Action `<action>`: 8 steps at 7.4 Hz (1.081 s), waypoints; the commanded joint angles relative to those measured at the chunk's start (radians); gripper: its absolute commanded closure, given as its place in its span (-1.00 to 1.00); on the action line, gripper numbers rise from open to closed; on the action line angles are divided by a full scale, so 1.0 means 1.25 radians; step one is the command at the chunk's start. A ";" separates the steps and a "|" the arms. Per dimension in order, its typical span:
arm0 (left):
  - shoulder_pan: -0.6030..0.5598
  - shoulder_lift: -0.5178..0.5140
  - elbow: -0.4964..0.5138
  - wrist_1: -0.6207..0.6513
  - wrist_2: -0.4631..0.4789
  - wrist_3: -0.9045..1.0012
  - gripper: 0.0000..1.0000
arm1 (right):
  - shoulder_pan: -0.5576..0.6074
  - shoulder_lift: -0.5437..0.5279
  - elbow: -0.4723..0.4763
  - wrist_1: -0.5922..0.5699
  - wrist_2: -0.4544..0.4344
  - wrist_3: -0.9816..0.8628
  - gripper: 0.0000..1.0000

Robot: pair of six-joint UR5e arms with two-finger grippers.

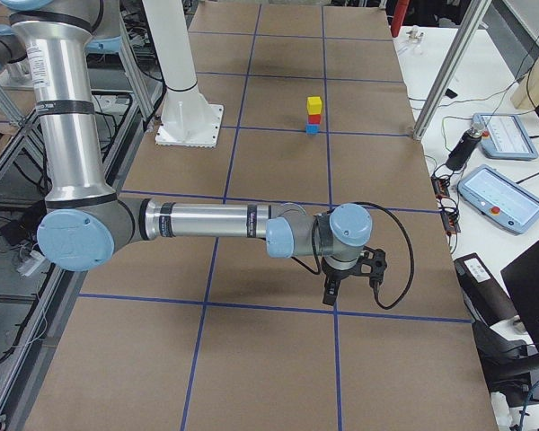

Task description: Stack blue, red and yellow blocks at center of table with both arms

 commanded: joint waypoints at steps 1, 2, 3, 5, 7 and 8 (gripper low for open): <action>0.001 0.000 0.002 -0.002 0.006 -0.003 -1.00 | 0.031 -0.008 0.002 -0.008 -0.020 -0.004 -0.99; 0.001 0.000 0.004 -0.002 0.007 -0.002 -1.00 | 0.039 -0.009 0.002 -0.025 -0.020 -0.015 -0.99; 0.001 0.000 0.002 -0.002 0.007 -0.002 -1.00 | 0.043 -0.008 0.000 -0.052 -0.021 -0.040 -0.99; 0.001 0.000 0.005 -0.002 0.008 -0.002 -1.00 | 0.063 -0.003 0.008 -0.138 -0.025 -0.117 -0.99; 0.002 0.000 0.005 -0.002 0.008 -0.002 -1.00 | 0.065 -0.019 0.049 -0.172 -0.038 -0.157 -0.99; 0.004 -0.001 0.006 -0.003 0.008 -0.002 -1.00 | 0.066 -0.021 0.054 -0.170 -0.037 -0.178 -0.99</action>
